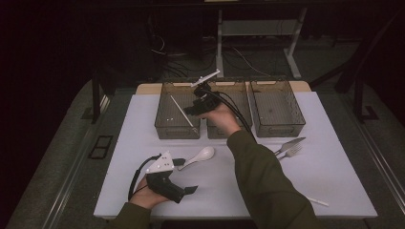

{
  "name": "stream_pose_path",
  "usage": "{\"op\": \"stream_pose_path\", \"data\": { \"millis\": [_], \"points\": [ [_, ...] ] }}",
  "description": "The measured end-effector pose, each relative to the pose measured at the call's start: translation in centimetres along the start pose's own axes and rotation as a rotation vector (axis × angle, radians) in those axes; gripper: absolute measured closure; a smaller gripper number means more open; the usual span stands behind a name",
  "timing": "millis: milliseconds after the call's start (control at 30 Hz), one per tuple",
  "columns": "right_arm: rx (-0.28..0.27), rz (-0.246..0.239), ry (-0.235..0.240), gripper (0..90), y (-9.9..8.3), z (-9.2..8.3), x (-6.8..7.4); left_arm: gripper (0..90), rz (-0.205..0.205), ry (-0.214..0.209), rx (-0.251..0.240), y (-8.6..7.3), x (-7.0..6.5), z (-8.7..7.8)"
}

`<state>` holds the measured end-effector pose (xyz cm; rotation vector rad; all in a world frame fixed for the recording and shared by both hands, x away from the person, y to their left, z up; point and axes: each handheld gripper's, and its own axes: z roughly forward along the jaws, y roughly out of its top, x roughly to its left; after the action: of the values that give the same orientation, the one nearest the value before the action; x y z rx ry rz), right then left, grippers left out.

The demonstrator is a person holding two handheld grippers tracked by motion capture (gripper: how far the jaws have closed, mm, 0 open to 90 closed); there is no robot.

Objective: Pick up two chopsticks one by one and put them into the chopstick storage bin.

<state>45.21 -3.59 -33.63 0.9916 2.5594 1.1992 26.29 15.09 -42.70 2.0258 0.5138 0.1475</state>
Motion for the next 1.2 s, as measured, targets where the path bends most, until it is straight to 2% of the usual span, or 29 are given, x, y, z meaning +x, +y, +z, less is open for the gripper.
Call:
{"op": "stream_pose_path", "data": {
  "millis": [300,767,900,1200],
  "points": [
    [-0.022,-0.057,0.041,39.0,-2.0,-4.1,0.1,0.0,0.001,0.002,0.001,0.0,0.1,0.0],
    [-0.072,-0.108,0.096,34.3,-6.2,-9.1,-0.6,0.0,-0.01,0.0,0.005,0.0,0.0,0.1],
    [-0.083,-0.112,0.112,32.6,-7.6,-10.1,-0.9,0.0,-0.009,-0.001,0.008,0.0,0.0,0.1],
    [-0.112,-0.112,0.115,30.8,-10.9,-12.5,-1.8,0.0,-0.019,-0.008,0.003,-0.1,0.2,0.1]
  ]
}}
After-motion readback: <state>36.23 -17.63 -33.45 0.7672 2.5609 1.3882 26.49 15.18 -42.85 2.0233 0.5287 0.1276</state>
